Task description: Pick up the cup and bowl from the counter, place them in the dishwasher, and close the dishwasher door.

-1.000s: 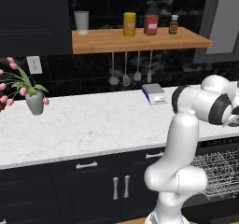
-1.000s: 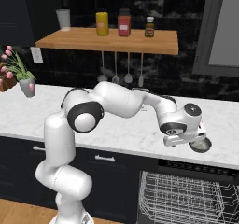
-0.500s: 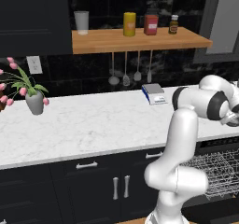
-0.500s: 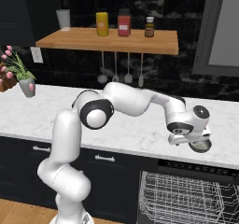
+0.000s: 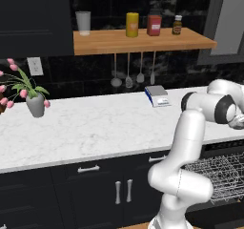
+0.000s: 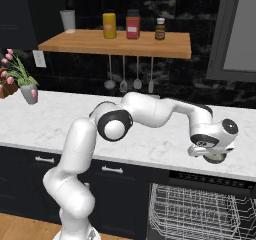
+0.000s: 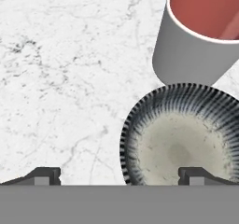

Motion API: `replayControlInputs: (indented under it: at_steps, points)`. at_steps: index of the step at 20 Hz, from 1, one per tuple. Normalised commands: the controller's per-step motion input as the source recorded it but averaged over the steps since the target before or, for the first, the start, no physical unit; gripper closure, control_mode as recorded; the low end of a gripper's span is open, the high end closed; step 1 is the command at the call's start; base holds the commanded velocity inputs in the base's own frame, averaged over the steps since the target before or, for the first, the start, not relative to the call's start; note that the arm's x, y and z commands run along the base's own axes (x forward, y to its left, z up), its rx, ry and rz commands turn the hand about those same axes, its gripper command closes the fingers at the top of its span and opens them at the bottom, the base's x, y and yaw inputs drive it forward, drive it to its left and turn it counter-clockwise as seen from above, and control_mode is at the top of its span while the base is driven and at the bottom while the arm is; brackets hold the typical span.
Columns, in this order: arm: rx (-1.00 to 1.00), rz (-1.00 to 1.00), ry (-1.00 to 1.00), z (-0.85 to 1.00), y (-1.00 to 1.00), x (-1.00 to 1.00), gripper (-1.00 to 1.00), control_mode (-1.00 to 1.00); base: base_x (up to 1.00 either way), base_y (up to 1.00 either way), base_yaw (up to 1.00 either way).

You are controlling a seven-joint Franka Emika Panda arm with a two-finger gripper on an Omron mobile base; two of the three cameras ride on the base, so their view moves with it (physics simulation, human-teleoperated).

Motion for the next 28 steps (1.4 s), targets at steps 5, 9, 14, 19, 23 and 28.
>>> replayControlInputs:
  at_steps: [5, 9, 14, 19, 23, 28]
  points:
    - [-0.02, -0.04, -0.02, -0.31, 0.04, 0.0, -1.0, -1.0, 0.0, 0.0, 0.0]
    - [-0.01, -0.06, 0.0, 0.0, 0.03, 0.01, -1.0, -1.0, 0.0, 0.0, 0.0]
    - [-0.01, 0.01, 0.0, 0.17, 0.04, 0.0, -1.0, -1.0, 0.0, 0.0, 0.0]
    - [-0.09, 0.12, 0.0, 0.0, 0.06, 0.03, -1.0, -1.0, 0.0, 0.0, 0.0]
    - [-0.1, 0.09, 0.01, -0.03, -0.03, 0.28, -1.0, -1.0, 0.0, 0.0, 0.0]
    - [-0.06, 0.04, 0.04, -0.13, -0.01, 0.32, -1.0, -1.0, 0.0, 0.0, 0.0]
